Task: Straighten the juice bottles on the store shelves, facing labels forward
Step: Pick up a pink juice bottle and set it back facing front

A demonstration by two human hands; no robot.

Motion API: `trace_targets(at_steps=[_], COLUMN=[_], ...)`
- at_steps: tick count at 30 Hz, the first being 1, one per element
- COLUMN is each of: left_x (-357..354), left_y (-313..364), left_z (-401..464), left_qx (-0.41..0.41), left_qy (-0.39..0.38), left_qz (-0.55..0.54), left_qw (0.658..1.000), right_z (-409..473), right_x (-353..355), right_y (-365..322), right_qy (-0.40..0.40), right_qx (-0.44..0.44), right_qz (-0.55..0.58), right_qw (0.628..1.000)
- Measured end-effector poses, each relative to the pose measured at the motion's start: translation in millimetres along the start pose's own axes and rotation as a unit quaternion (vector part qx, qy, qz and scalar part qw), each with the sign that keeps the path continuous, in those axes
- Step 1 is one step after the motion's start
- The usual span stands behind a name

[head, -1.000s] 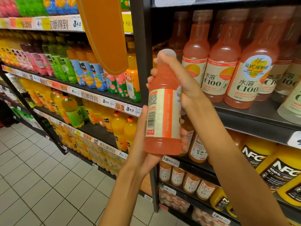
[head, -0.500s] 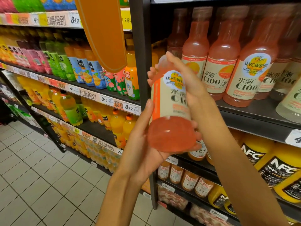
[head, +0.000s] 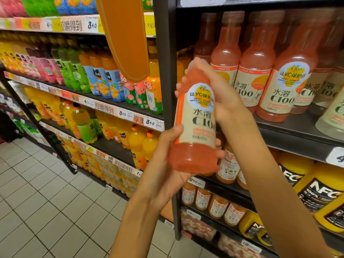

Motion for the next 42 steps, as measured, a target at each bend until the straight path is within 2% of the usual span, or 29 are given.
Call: trace_targets(at_steps=[3,5,13,15,17,20,23,26,30,35,39,42], left_x=[16,19,35,37,38,42,43,40,41,38,40,43], left_y=[7,11,5,6,4,4,7,8,5,-6,-10,-2], left_z=[0,-1,6,10,16,25,33,33,28,27,33,35], left_qx=[-0.047,-0.078,-0.173,-0.187,-0.191,-0.202,-0.211,-0.212,-0.180,-0.090,-0.059,-0.085], left_qy=[0.097,0.099,0.142,0.148,0.139,0.150,0.154,0.142,0.109,0.070,0.079,0.107], left_qz=[0.150,0.251,0.356,0.393,0.414,0.417,0.409,0.397,0.348,0.273,0.240,0.233], left_qw=[0.983,0.960,0.907,0.888,0.879,0.873,0.874,0.882,0.914,0.955,0.966,0.963], right_z=[-5,-11,-30,-39,-49,-61,-69,-68,-51,-26,-14,-11], right_x=[-1,-8,-12,-18,-27,-33,-34,-32,-21,-2,6,13], right_y=[-17,-22,-10,-14,-16,-17,-18,-19,-24,1,7,0], right_qy=[0.004,-0.021,-0.086,-0.119,-0.180,-0.246,-0.283,-0.273,-0.201,-0.140,-0.095,-0.067], right_qx=[0.086,0.121,0.150,0.202,0.249,0.286,0.294,0.289,0.272,0.157,0.136,0.162], right_qz=[-0.031,-0.052,-0.111,-0.147,-0.214,-0.297,-0.311,-0.304,-0.233,-0.102,-0.081,-0.073], right_qw=[0.996,0.991,0.979,0.961,0.927,0.877,0.859,0.866,0.912,0.972,0.983,0.982])
Point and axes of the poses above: each hand's wrist, its own z-axis towards the middle knuckle, its own x-axis out of the back of the hand, y = z × x, the point moved 6 cm from there along z, towards the middle knuckle, and after that the axes turned 4 degrees about y, right-handed, at the moved point
